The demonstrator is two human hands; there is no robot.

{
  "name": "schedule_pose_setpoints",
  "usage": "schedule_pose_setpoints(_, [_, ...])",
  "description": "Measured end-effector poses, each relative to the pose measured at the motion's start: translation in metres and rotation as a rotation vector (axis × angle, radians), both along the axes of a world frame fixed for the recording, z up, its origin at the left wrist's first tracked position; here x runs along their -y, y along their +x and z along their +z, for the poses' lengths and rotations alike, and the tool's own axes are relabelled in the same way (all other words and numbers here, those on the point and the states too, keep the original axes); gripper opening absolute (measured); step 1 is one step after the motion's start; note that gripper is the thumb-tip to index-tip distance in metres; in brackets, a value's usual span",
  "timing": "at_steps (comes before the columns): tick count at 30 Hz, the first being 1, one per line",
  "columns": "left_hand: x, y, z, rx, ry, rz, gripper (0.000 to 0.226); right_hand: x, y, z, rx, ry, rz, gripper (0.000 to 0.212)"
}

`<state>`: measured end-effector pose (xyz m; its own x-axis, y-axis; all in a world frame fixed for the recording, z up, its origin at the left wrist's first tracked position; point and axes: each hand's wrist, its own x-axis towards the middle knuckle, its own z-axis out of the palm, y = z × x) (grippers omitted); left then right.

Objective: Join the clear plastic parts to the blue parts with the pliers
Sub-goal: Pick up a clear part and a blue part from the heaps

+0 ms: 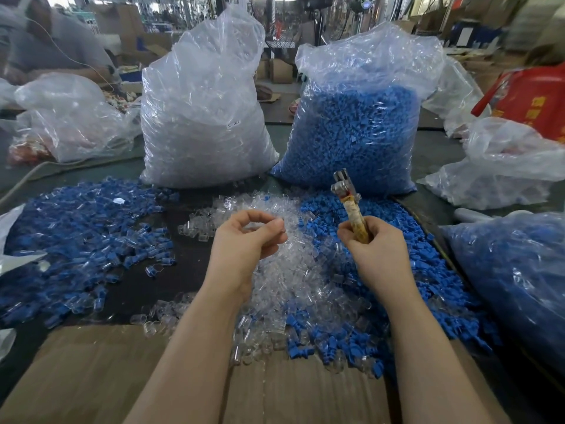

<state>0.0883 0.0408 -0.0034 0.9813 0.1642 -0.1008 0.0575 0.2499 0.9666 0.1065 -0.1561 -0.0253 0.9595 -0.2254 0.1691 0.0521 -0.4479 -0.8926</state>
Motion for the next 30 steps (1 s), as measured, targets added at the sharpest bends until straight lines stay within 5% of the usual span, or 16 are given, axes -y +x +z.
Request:
schedule_pose_setpoints(8, [0.003, -0.002, 0.006, -0.004, 0.012, -0.026, 0.027, -0.007, -0.004, 0.0, 0.071, 0.047, 0.098, 0.017])
schedule_pose_setpoints(18, [0.014, -0.005, 0.005, 0.041, 0.049, 0.072, 0.014, -0.021, -0.009, 0.006, 0.187, 0.123, 0.147, 0.014])
schedule_pose_setpoints(30, [0.034, -0.012, 0.012, -0.001, -0.139, -0.006, 0.004, -0.037, -0.019, 0.015, 0.299, 0.238, 0.19, 0.011])
